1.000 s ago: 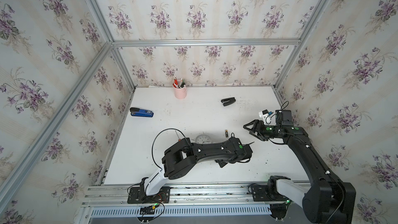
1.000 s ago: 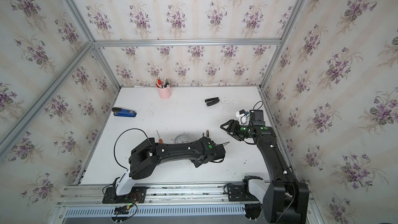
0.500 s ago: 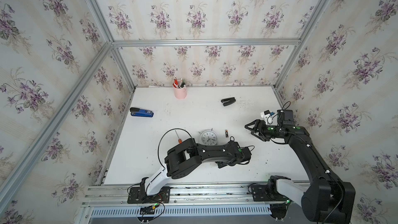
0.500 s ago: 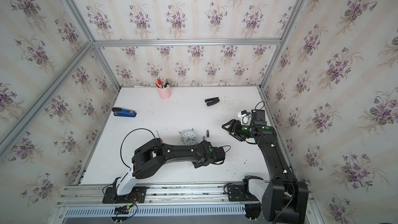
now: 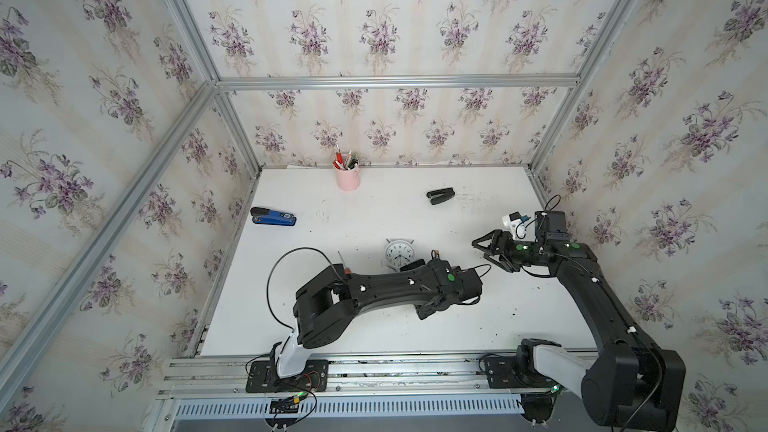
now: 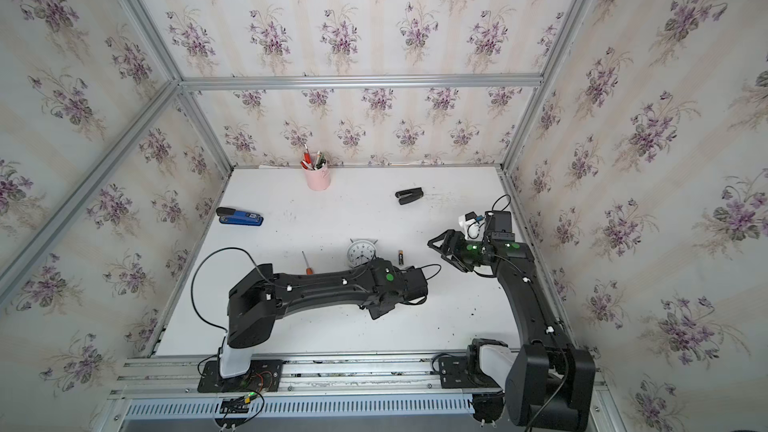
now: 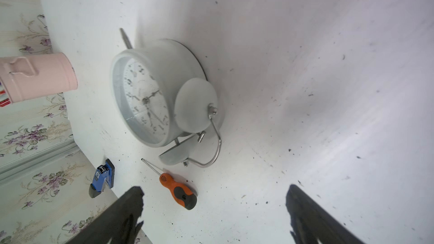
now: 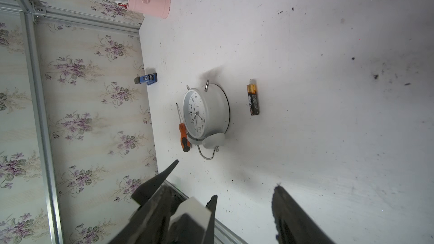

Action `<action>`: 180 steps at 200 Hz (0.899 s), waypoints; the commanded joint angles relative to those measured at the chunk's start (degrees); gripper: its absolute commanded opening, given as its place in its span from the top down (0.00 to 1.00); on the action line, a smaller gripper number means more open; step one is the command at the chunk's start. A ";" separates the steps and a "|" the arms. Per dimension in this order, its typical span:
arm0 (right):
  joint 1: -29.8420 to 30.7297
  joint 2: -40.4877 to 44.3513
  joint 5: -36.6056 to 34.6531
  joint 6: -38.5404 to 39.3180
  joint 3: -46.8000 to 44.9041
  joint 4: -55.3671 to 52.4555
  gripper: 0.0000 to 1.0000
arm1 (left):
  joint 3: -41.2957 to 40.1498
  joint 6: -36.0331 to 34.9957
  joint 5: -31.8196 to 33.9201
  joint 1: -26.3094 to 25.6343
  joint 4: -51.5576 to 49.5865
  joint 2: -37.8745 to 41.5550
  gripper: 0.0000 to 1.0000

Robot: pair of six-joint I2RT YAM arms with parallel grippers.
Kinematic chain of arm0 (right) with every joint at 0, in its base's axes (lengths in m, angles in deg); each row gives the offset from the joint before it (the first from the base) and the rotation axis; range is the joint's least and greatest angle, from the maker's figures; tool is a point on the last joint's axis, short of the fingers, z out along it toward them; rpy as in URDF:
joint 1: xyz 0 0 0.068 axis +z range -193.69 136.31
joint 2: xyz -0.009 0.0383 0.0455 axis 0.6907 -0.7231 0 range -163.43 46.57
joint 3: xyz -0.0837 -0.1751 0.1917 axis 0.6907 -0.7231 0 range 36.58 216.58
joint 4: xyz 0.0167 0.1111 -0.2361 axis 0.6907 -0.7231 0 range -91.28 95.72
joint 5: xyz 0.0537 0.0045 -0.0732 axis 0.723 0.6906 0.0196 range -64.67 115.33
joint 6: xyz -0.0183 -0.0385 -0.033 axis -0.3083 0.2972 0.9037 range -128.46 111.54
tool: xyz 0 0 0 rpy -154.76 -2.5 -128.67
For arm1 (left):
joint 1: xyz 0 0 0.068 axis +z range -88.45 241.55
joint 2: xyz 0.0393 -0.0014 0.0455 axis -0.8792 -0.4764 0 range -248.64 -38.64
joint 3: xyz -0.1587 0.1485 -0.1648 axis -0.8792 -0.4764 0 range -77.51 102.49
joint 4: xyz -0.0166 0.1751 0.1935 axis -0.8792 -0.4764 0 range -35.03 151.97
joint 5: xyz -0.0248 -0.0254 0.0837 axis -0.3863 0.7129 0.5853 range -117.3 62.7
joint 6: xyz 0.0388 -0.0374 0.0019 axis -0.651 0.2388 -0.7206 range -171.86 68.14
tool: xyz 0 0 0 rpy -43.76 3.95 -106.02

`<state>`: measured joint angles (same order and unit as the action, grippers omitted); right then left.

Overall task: Remove the battery from the alarm
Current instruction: Adjust the alarm at the center of the board, then reset both arms

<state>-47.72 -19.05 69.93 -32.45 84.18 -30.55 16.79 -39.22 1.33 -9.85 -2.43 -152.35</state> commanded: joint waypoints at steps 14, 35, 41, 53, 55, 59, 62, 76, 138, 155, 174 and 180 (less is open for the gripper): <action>-1.34 -1.22 -1.98 2.92 4.11 1.38 0.27 | 1.83 7.65 1.09 1.59 -6.06 9.33 0.00; -1.42 2.26 -13.70 4.59 5.77 7.81 0.25 | 1.04 9.54 0.84 7.56 -3.01 20.26 0.00; -1.46 4.01 -18.71 4.82 4.76 10.83 0.25 | 0.70 10.36 0.07 10.85 -1.62 23.80 0.00; -1.47 8.22 -28.12 4.71 0.48 18.92 0.20 | -1.57 10.36 -5.12 19.36 3.43 31.22 0.00; -1.43 8.93 -29.71 4.62 -0.33 20.35 0.18 | -2.28 10.16 -5.54 20.68 4.47 31.98 0.00; -1.42 10.24 -32.84 4.57 -2.11 23.32 0.04 | -3.86 9.78 -5.85 23.62 6.72 35.70 0.00; -1.43 11.15 -34.88 4.63 -3.73 25.76 0.01 | -5.15 9.65 -5.28 25.45 8.40 37.73 0.00; -1.49 14.40 -45.31 4.53 -11.80 38.12 0.00 | -16.19 7.84 -4.72 36.86 20.16 47.04 0.00; -1.42 -1.43 -43.26 14.43 -35.41 84.25 0.00 | -64.87 -1.25 -9.20 71.10 64.84 72.50 0.00; -1.24 -6.06 -41.95 15.18 -38.43 95.68 0.00 | -70.49 -4.10 -8.25 72.04 69.32 72.14 0.00; -1.12 -9.47 -45.33 16.63 -38.31 101.92 0.00 | -76.53 -3.65 -7.21 72.43 79.88 68.31 0.00; -1.35 -11.50 -44.94 15.13 -37.97 103.56 0.00 | -77.90 -3.07 -7.78 72.61 84.04 66.46 0.00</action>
<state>-48.94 -26.46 27.01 -18.44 46.02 54.43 -56.67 -40.60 -6.87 62.19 61.70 -82.06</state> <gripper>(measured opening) 0.999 0.999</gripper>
